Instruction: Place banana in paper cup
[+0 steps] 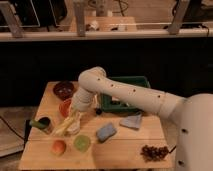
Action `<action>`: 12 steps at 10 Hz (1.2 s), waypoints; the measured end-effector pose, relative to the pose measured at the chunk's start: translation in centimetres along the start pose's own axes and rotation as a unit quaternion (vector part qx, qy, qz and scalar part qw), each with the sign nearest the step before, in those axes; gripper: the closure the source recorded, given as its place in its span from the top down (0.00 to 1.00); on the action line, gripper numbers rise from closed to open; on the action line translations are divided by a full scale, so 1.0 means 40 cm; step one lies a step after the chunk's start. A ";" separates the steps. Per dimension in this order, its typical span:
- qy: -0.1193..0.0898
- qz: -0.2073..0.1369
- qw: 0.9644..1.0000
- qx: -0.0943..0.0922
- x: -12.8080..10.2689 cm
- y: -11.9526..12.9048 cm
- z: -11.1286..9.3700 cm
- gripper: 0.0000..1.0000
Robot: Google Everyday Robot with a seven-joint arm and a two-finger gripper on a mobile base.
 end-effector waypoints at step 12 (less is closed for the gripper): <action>-0.035 -0.072 0.996 -0.044 0.032 -0.035 0.025 0.00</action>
